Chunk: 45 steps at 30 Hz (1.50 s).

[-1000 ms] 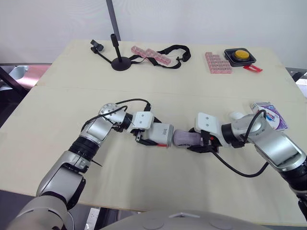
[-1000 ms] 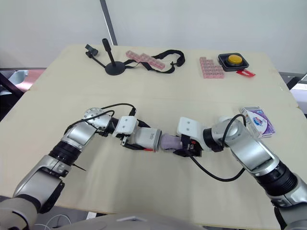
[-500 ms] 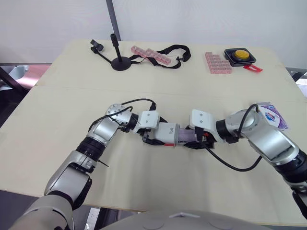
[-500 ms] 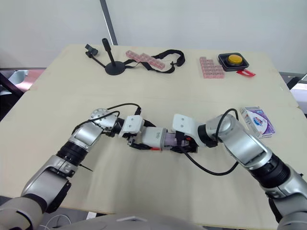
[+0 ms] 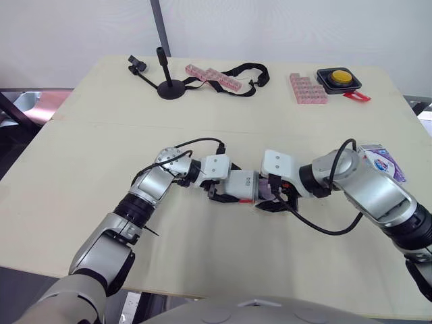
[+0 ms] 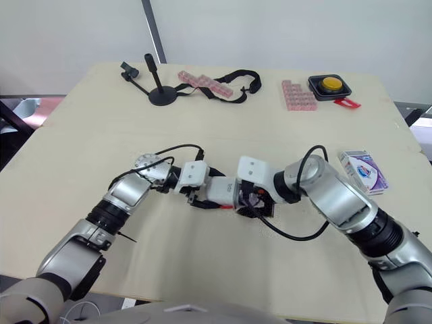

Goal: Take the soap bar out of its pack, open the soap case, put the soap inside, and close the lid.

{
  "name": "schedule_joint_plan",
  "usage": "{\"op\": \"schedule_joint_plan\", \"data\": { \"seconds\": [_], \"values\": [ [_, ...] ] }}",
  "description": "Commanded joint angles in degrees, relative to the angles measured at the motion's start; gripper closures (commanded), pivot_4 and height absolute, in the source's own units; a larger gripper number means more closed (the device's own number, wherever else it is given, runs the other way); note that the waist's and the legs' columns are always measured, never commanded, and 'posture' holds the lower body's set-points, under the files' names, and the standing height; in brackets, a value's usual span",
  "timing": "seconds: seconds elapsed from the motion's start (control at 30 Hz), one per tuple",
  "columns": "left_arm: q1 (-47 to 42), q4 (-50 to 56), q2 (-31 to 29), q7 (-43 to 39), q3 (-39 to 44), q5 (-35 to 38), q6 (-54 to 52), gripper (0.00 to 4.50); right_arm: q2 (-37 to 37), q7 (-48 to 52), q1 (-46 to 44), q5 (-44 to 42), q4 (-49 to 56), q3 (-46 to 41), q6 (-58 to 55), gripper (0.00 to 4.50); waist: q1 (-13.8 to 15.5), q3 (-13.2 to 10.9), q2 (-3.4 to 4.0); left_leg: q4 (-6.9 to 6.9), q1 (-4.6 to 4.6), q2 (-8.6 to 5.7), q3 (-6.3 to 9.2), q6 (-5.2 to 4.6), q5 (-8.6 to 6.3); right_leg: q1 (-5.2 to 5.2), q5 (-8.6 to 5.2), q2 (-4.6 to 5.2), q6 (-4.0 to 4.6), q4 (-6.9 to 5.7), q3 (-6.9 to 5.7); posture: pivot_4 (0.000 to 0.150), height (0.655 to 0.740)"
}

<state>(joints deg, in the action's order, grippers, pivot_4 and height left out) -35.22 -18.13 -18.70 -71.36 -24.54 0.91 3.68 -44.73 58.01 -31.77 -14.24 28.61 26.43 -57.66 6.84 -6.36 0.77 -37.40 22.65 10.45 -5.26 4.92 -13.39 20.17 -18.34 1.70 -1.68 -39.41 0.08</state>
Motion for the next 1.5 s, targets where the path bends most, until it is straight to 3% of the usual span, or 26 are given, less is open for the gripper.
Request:
{"op": "schedule_joint_plan", "data": {
  "seconds": [0.03, 0.6, 0.7, 1.07, 1.5],
  "values": [
    [-0.92, 1.38, 0.23, 0.7, 0.4, 0.14, 0.45, 1.03, -2.07, 0.67, 0.88, -1.89, 2.76, -2.57, 0.14, 0.03, 0.28, 0.0, 0.0, 0.0, 0.0, 0.0, 0.0, 0.0, 0.0, 0.0, 0.0, 0.0, 0.0, 0.01, 0.0, 0.15, 0.7343],
    [-1.54, 0.43, 0.8, 0.27, 0.22, 0.22, 0.99, 1.03, -12.11, 1.55, 11.65, -2.26, -1.91, -12.14, 9.5, 0.03, 0.95, 0.0, 0.0, 0.0, 0.32, -0.01, -0.01, 0.0, 0.0, -0.01, 0.0, -0.04, -0.01, 0.09, 0.11, 0.15, 0.7343],
    [-1.64, 0.32, 0.9, 0.24, 0.29, 0.17, 1.16, 1.03, -11.6, 1.86, 13.3, -1.95, -2.53, -12.52, 14.03, 0.79, 0.89, 0.0, 0.0, -0.02, 0.41, 0.0, 0.0, 0.0, 0.0, 0.01, 0.0, -0.04, -0.01, 0.09, 0.1, 0.15, 0.7343],
    [-0.97, 1.35, 0.92, 0.05, 0.38, 0.58, 1.3, 1.03, -6.79, 1.25, 17.25, -1.3, -3.63, -12.63, 25.75, 4.44, 0.88, 0.01, 0.03, -0.43, 0.59, 0.07, 0.02, -0.04, -0.02, 0.23, 0.0, -0.08, -0.01, -0.04, 0.01, 0.15, 0.7343],
    [-1.38, 2.2, 1.25, -0.15, 0.06, 0.43, 1.31, 1.03, -3.53, 0.32, 14.88, 1.9, -2.99, -8.35, 25.5, 4.48, 0.78, 0.0, 0.04, -0.45, 0.61, 0.09, 0.02, -0.07, -0.03, 0.23, 0.0, -0.07, -0.02, -0.06, 0.01, 0.15, 0.7343]
  ]
}}
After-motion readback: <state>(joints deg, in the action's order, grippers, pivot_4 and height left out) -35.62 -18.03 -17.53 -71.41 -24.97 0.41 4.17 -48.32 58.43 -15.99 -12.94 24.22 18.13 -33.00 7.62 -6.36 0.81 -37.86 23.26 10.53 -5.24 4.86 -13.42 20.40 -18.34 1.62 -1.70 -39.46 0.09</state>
